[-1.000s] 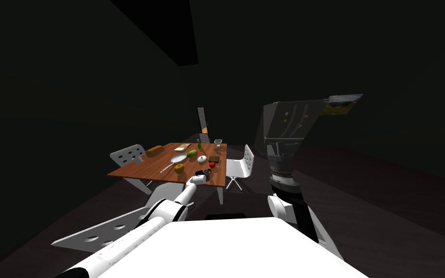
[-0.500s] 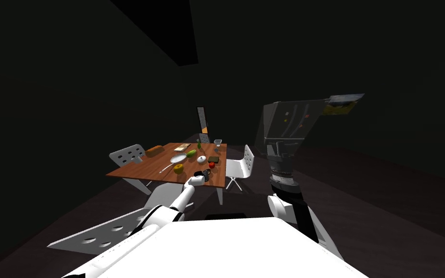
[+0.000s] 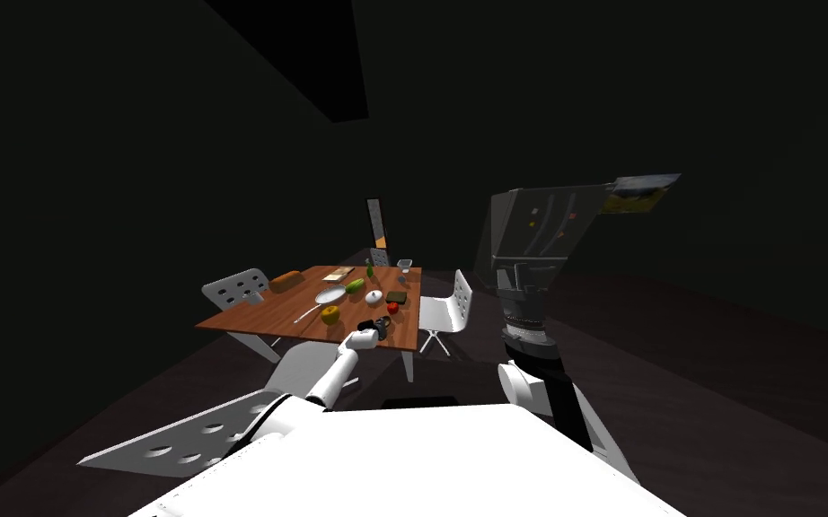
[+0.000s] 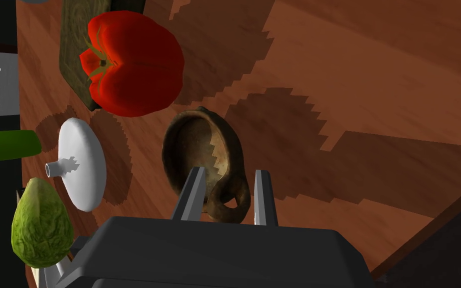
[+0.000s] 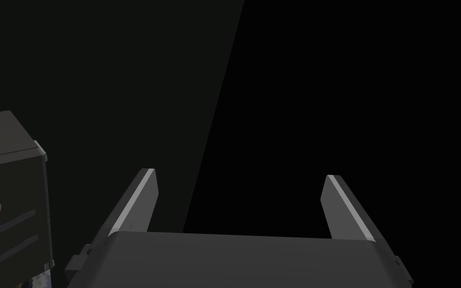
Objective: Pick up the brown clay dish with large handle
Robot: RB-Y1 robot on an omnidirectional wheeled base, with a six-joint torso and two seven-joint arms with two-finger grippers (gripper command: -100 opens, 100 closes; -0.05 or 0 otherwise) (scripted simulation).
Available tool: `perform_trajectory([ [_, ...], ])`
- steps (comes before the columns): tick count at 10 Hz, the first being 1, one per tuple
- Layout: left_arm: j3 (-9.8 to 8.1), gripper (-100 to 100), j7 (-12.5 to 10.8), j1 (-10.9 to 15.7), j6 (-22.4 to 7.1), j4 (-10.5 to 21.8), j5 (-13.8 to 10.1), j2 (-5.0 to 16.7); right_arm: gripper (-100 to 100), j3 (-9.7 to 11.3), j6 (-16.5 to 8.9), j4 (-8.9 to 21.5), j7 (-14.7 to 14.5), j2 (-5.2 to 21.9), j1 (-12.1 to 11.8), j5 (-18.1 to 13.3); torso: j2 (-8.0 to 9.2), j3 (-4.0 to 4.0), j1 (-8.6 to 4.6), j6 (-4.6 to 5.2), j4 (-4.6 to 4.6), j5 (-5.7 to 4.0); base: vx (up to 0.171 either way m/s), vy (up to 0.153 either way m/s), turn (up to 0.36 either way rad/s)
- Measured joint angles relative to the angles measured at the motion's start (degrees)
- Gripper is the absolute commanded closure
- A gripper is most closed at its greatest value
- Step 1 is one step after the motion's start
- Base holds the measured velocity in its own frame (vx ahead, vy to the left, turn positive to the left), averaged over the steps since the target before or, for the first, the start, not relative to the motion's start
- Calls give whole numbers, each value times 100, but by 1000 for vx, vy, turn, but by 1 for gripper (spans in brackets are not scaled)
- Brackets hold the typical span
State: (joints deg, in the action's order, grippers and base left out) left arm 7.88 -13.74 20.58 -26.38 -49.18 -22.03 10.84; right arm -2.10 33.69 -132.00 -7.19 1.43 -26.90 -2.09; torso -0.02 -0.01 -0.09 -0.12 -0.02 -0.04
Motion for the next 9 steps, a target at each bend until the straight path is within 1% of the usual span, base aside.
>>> perform_trajectory([
  [1,10,100,-34,-110,-88,-185,35,26,0,0,0,0,0,0,0,0,-1,1,-2,3,3,0,5,-9,6],
  [2,15,100,-48,-139,-127,-304,42,34,0,0,0,0,0,0,0,0,1,4,-1,6,7,0,21,-19,-7],
  [3,44,100,-74,-282,-203,-504,44,84,0,0,0,0,0,0,0,0,1,2,-2,1,2,-1,14,-17,21],
  [4,61,100,-97,-356,-269,-665,53,108,0,0,0,0,0,0,0,0,0,3,-3,5,7,-1,30,-26,6],
  [5,94,100,-131,-456,-293,-741,86,118,0,0,0,0,0,0,0,0,-3,-1,-6,3,0,0,17,-29,8],
  [6,111,100,-157,-554,-378,-906,86,161,0,0,0,0,0,0,0,0,-2,1,-6,4,4,-2,1,-12,6],
  [7,117,100,-159,-573,-435,-1041,63,190,0,0,0,0,0,0,0,0,2,5,-3,6,8,-1,18,-20,-5],
  [9,161,100,-197,-774,-576,-1345,58,275,0,0,0,0,0,0,0,0,1,3,-4,5,5,-1,10,-14,12],
])
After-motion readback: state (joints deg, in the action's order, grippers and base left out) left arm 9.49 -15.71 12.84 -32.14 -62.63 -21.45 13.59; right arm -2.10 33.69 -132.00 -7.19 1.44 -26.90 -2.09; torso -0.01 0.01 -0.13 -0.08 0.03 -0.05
